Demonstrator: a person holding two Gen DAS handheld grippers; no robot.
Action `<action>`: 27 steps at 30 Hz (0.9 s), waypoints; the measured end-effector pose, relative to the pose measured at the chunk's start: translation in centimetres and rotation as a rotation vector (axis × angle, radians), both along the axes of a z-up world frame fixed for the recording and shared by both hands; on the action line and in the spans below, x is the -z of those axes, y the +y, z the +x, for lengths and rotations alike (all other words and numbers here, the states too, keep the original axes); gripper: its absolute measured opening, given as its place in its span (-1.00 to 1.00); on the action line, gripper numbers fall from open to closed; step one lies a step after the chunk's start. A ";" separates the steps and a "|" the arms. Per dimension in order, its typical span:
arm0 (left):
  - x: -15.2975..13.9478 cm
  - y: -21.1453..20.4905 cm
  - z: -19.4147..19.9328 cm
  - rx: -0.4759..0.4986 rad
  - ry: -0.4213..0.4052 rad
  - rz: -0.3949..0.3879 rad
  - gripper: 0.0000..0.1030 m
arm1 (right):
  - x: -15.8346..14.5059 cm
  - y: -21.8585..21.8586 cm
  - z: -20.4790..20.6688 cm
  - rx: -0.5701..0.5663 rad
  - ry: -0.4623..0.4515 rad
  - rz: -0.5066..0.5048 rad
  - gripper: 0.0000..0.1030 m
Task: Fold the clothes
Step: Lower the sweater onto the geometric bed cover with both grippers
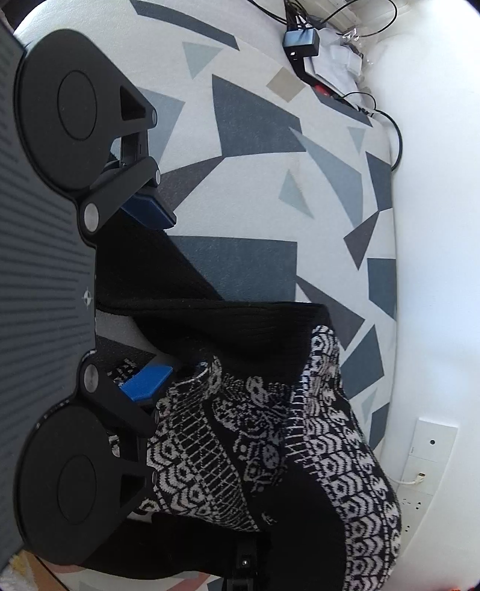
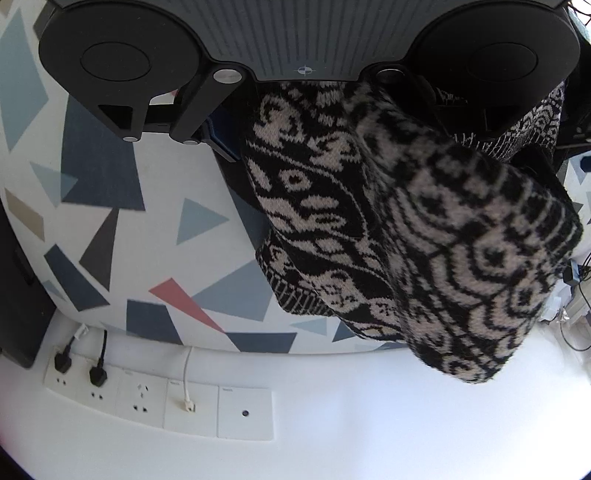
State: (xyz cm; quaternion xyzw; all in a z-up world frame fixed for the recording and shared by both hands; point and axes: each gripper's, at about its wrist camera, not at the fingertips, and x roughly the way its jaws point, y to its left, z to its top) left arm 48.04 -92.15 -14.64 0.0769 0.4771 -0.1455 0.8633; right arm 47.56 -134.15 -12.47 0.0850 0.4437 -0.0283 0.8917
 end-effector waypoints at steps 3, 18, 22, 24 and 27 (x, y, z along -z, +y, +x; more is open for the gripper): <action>0.7 -0.1 0.0 0.000 0.016 0.020 0.65 | 0.2 -0.2 -0.4 0.005 0.017 0.020 0.59; 2.3 0.4 -1.7 0.039 0.021 0.108 0.66 | 2.5 -0.2 -5.0 -0.040 0.094 -0.019 0.66; 2.7 0.2 -2.2 0.057 0.008 0.149 0.68 | 3.5 -0.3 -5.8 -0.004 0.120 0.003 0.66; 2.8 -0.1 -2.6 0.073 0.003 0.182 0.68 | 4.0 -0.1 -6.1 0.001 0.125 0.004 0.64; 2.8 -0.5 -3.4 0.103 0.001 0.234 0.68 | 4.5 0.4 -6.7 0.005 0.113 -0.012 0.54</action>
